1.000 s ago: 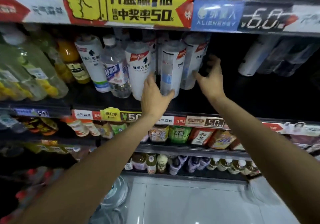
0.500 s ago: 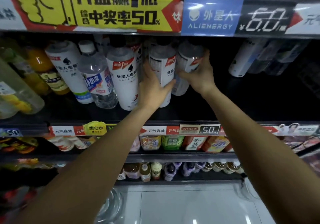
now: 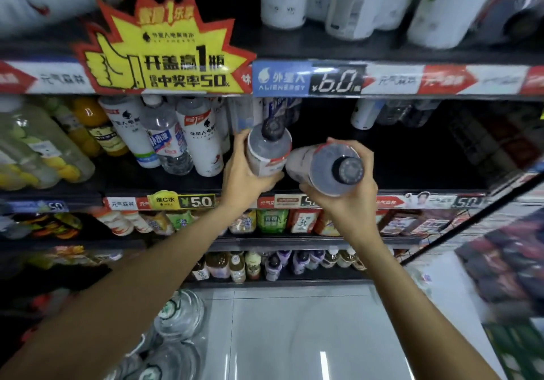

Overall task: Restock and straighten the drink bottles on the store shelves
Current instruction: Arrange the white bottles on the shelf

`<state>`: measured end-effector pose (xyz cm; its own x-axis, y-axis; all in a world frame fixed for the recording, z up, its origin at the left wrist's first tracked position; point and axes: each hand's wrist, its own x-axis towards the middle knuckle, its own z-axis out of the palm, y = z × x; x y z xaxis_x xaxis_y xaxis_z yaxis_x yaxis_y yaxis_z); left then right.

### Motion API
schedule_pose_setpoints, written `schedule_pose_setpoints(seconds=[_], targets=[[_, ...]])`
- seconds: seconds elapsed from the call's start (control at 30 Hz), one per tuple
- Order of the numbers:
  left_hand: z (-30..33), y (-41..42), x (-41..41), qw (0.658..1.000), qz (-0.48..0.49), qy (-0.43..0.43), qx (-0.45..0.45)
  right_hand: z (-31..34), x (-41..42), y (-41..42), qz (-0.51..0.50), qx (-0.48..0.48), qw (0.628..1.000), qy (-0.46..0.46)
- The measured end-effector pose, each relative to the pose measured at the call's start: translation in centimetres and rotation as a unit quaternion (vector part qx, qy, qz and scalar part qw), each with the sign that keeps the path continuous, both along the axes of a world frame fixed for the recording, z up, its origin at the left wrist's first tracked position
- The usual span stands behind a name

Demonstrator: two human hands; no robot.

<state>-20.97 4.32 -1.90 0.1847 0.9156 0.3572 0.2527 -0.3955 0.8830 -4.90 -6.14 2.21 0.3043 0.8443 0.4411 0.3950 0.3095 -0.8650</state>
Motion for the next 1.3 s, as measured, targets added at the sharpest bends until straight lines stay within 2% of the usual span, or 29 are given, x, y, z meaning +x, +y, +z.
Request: schedule_pose_setpoints(seconds=[0.2,0.33,0.4,0.57,0.7,0.77,0.93,1.13,1.23,1.3], targets=[[10.2,-10.0,-1.8,0.999,-0.024,0.002,0.047,9.6,2.7,-7.1,0.069,-0.046,0.995,-0.045],[18.1,-13.4,-3.2,0.994,-0.032,-0.005,0.105,16.3,3.2,-9.2,0.095,-0.006,0.994,-0.050],[21.8,-14.2,-3.9,0.987,-0.027,-0.008,0.156,19.3,3.0,-9.4,0.107,0.028,0.990,-0.084],[28.3,-11.2,-5.4,0.950,0.014,0.033,0.310,24.8,1.1,-7.1,0.138,0.120,0.977,-0.106],[30.6,-5.9,-6.9,0.922,0.057,0.061,0.378,26.3,-1.1,-2.9,0.115,0.192,0.972,-0.078],[30.9,-2.8,-7.8,0.929,0.066,0.060,0.360,26.2,-2.3,-0.6,0.091,0.196,0.975,-0.054],[30.4,5.5,-9.6,0.961,0.081,0.102,0.244,25.8,-5.6,5.8,0.054,0.159,0.985,-0.034],[30.3,12.6,-9.4,0.974,0.117,0.145,0.132,26.3,-8.0,12.6,-0.018,0.037,0.993,-0.113],[29.6,14.4,-9.6,0.975,0.112,0.170,0.090,25.7,-9.4,15.5,-0.050,0.009,0.985,-0.166],[29.1,15.3,-9.8,0.976,0.105,0.174,0.078,25.5,-10.1,17.2,-0.072,0.000,0.983,-0.168]])
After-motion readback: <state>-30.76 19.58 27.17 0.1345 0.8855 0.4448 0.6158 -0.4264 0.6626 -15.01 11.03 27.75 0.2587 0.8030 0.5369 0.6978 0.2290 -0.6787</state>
